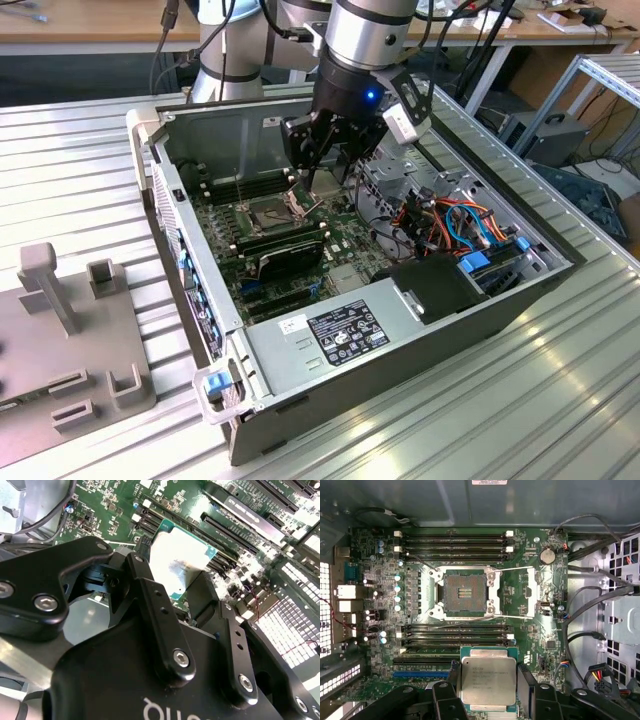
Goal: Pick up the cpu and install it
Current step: 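Pick up the cpu and move it towards the insertion slot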
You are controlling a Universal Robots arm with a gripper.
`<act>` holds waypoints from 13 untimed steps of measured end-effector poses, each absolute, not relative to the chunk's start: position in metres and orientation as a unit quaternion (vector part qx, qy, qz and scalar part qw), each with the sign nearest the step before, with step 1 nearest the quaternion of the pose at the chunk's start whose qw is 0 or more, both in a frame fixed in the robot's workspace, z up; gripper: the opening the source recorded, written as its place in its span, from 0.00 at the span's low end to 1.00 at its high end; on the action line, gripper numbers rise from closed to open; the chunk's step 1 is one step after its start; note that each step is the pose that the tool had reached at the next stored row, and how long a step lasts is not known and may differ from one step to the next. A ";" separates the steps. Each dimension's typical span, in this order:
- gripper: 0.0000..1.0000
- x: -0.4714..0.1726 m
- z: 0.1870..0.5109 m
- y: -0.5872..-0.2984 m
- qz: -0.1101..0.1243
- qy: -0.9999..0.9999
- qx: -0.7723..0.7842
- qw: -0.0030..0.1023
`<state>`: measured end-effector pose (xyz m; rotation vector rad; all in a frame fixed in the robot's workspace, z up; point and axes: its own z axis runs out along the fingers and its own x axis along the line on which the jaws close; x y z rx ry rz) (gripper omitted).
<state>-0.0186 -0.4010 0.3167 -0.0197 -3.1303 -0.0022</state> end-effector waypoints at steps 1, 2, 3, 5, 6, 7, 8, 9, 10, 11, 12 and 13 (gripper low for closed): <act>0.54 -0.019 0.316 -0.401 -0.001 -1.000 -0.006 0.006; 0.54 -0.019 0.315 -0.401 -0.001 -1.000 -0.006 0.006; 0.54 -0.019 0.314 -0.401 -0.001 -1.000 -0.006 0.006; 0.54 -0.019 0.314 -0.401 -0.001 -1.000 -0.006 0.006; 0.54 -0.019 0.314 -0.401 -0.001 -1.000 -0.006 0.006; 0.54 -0.019 0.314 -0.401 -0.001 -1.000 -0.006 0.006; 0.54 -0.019 0.314 -0.401 -0.001 -1.000 -0.006 0.006; 0.54 -0.019 0.314 -0.401 -0.001 -1.000 -0.006 0.006; 0.54 -0.019 0.314 -0.401 -0.001 -1.000 -0.006 0.006; 0.54 -0.019 0.313 -0.401 -0.001 -1.000 -0.006 0.006; 0.54 -0.019 0.313 -0.401 -0.001 -1.000 -0.006 0.006; 0.54 -0.019 0.313 -0.401 -0.001 -1.000 -0.006 0.006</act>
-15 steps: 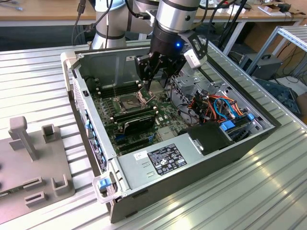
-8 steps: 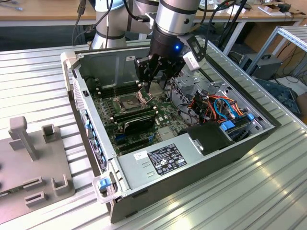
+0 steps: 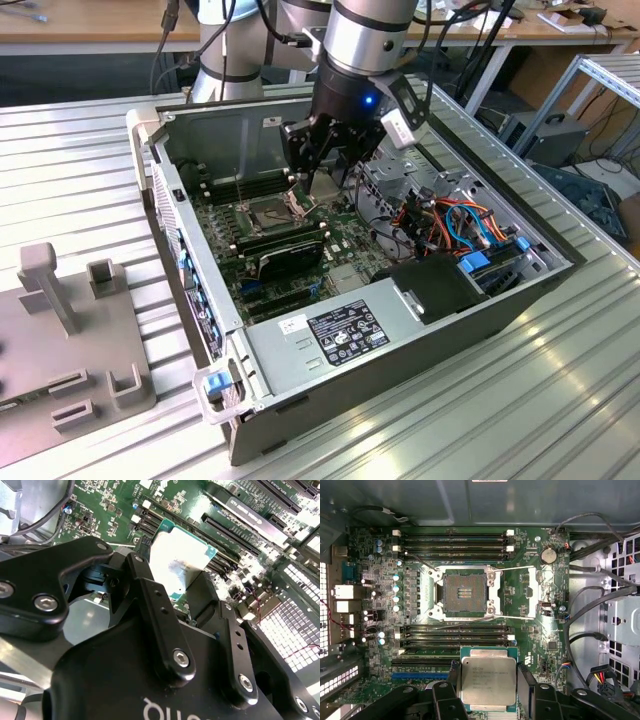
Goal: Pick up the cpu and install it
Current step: 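Pick up the cpu and move it towards the insertion slot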
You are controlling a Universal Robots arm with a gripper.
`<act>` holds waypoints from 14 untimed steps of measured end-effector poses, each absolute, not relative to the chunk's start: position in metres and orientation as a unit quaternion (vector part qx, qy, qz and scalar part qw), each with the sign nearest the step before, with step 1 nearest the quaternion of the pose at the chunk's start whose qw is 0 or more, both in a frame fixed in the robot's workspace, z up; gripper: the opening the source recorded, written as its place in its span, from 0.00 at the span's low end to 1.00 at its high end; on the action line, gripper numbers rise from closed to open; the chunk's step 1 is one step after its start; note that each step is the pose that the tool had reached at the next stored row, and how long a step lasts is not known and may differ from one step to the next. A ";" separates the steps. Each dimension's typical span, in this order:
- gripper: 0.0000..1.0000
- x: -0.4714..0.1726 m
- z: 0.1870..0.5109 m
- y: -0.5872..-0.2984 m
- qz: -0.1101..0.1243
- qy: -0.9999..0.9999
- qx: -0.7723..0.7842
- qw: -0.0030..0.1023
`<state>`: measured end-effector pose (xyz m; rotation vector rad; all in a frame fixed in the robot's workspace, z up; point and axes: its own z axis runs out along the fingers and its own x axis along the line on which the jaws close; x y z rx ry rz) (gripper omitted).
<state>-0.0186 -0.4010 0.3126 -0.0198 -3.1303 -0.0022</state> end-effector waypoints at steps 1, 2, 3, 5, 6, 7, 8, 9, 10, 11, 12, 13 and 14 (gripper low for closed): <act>0.54 -0.019 0.312 -0.401 -0.001 -1.000 -0.006 0.006; 0.54 -0.019 0.312 -0.401 -0.001 -1.000 -0.006 0.006; 0.54 -0.019 0.312 -0.401 -0.001 -1.000 -0.006 0.006; 0.54 -0.019 0.312 -0.401 -0.001 -1.000 -0.006 0.006; 0.54 -0.019 0.312 -0.401 -0.001 -1.000 -0.006 0.006; 0.54 -0.019 0.312 -0.401 -0.001 -1.000 -0.006 0.006; 0.54 -0.019 0.312 -0.401 -0.001 -1.000 -0.006 0.006; 0.54 -0.019 0.312 -0.401 -0.001 -1.000 -0.006 0.006; 0.54 -0.019 0.312 -0.401 -0.001 -1.000 -0.006 0.006; 0.54 -0.019 0.312 -0.401 -0.001 -1.000 -0.006 0.006; 0.54 -0.019 0.311 -0.401 -0.001 -1.000 -0.006 0.006; 0.54 -0.019 0.311 -0.401 -0.001 -1.000 -0.006 0.006; 0.54 -0.019 0.311 -0.401 -0.001 -1.000 -0.006 0.006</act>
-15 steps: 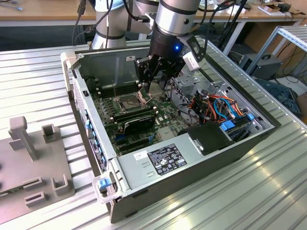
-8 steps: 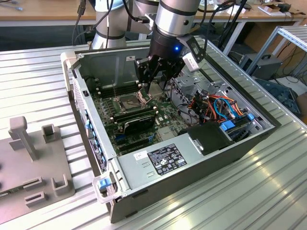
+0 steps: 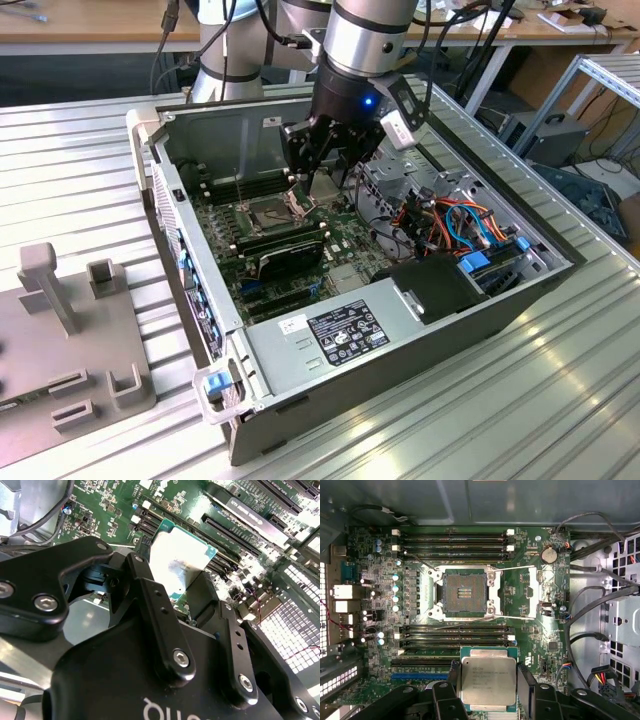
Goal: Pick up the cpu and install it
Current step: 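Pick up the cpu and move it towards the insertion slot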
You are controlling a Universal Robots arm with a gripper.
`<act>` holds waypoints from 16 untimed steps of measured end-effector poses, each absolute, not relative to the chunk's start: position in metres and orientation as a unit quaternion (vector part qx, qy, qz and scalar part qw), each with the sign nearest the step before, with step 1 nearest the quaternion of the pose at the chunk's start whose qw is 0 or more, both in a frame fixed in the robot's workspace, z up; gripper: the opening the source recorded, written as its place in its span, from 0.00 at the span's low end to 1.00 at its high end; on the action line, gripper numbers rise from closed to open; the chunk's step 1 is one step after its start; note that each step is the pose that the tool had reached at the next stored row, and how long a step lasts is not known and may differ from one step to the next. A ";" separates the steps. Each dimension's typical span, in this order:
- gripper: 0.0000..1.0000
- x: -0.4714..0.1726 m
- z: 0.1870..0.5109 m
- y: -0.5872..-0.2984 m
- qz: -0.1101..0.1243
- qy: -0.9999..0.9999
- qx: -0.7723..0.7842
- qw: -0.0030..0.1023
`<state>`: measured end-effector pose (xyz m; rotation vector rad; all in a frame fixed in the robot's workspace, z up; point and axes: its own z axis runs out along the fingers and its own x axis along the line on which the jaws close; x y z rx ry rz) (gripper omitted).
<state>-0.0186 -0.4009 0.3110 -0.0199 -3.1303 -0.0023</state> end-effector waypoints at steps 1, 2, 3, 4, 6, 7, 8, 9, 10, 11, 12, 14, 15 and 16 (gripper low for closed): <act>0.54 -0.019 0.311 -0.401 -0.001 -1.000 -0.006 0.006; 0.54 -0.019 0.310 -0.400 -0.001 -1.000 -0.006 0.006; 0.54 -0.019 0.309 -0.399 -0.001 -1.000 -0.006 0.006; 0.54 -0.020 0.308 -0.398 -0.001 -1.000 -0.006 0.006; 0.54 -0.022 0.306 -0.394 -0.001 -1.000 -0.006 0.006; 0.54 -0.023 0.305 -0.392 -0.001 -1.000 -0.006 0.006; 0.54 -0.023 0.304 -0.391 -0.001 -1.000 -0.006 0.006; 0.54 -0.024 0.303 -0.388 -0.001 -1.000 -0.006 0.006; 0.54 -0.025 0.302 -0.387 -0.001 -1.000 -0.006 0.006; 0.54 -0.026 0.300 -0.385 -0.001 -1.000 -0.006 0.006; 0.54 -0.027 0.297 -0.383 -0.001 -1.000 -0.006 0.006; 0.54 -0.029 0.294 -0.380 -0.001 -1.000 -0.006 0.006; 0.54 -0.030 0.293 -0.379 -0.001 -1.000 -0.006 0.006; 0.54 -0.031 0.291 -0.378 -0.001 -1.000 -0.006 0.006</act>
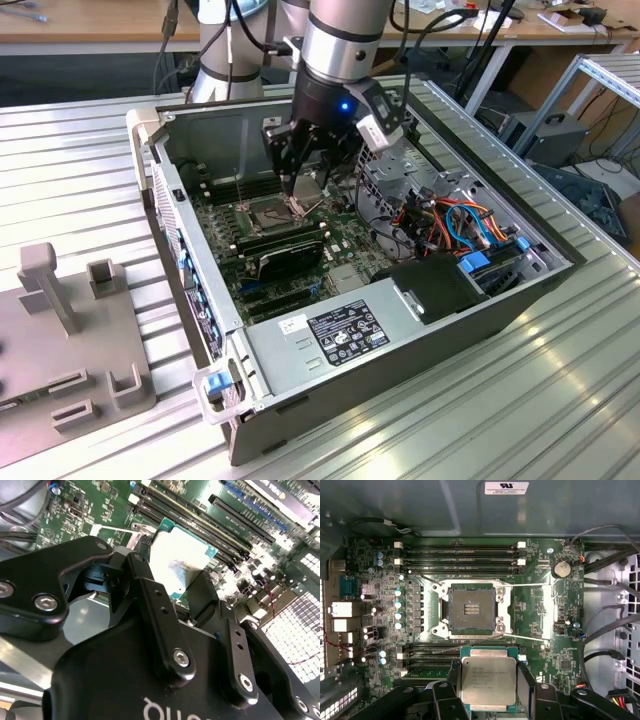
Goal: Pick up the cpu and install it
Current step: 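Pick up the cpu and move it towards the insertion slot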
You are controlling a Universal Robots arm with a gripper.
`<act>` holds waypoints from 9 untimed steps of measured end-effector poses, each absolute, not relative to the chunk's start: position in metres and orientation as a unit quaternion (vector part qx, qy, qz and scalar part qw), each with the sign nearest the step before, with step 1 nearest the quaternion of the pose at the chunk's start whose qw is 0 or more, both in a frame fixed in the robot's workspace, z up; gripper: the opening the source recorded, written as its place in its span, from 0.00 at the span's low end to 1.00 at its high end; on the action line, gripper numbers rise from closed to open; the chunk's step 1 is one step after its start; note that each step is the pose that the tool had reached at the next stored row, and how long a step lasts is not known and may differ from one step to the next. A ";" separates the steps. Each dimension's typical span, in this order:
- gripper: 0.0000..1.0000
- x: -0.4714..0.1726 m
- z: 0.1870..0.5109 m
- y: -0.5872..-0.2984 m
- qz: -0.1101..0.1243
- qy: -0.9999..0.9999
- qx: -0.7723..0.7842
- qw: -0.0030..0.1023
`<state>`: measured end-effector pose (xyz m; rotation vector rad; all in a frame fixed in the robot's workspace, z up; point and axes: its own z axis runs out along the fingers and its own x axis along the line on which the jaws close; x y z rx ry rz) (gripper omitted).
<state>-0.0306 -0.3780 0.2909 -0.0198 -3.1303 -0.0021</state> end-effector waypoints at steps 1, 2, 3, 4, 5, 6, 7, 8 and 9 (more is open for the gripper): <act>0.54 -0.032 0.289 -0.376 -0.001 -1.000 -0.006 0.006; 0.54 -0.032 0.288 -0.376 -0.001 -1.000 -0.006 0.006; 0.54 -0.033 0.288 -0.375 -0.001 -1.000 -0.006 0.006; 0.54 -0.033 0.288 -0.375 -0.001 -1.000 -0.006 0.006; 0.54 -0.033 0.288 -0.375 -0.001 -1.000 -0.006 0.006; 0.54 -0.033 0.288 -0.375 -0.001 -1.000 -0.006 0.006; 0.54 -0.033 0.287 -0.375 -0.001 -1.000 -0.006 0.006; 0.54 -0.033 0.287 -0.375 -0.001 -1.000 -0.006 0.006; 0.54 -0.033 0.287 -0.375 -0.001 -1.000 -0.006 0.008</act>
